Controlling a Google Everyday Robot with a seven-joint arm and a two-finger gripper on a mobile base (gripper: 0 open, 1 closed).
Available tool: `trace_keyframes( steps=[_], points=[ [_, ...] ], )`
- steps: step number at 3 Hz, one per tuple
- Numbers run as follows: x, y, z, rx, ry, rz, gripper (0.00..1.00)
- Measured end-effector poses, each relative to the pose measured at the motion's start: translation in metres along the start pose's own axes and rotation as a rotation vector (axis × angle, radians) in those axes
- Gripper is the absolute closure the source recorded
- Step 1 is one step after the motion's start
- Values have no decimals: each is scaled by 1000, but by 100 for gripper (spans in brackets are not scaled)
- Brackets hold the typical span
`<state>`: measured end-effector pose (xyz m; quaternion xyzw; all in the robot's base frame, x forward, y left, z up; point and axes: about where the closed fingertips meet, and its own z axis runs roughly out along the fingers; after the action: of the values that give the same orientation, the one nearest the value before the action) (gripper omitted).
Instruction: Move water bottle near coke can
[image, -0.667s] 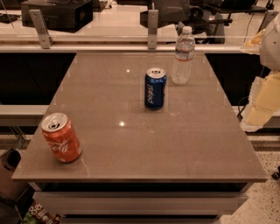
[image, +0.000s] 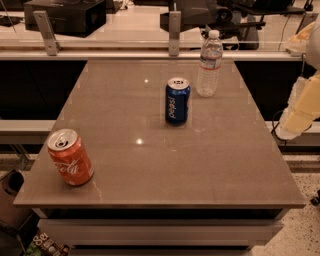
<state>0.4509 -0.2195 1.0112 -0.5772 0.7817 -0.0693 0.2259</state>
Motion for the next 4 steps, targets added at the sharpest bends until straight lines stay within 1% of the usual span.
trace_keyframes(
  steps=[1, 2, 3, 4],
  points=[
    [5, -24, 2, 85, -52, 74, 0],
    [9, -50, 11, 173, -146, 136, 0],
    [7, -80, 29, 234, -274, 193, 0],
    [4, -107, 54, 262, -411, 246, 0]
  ],
)
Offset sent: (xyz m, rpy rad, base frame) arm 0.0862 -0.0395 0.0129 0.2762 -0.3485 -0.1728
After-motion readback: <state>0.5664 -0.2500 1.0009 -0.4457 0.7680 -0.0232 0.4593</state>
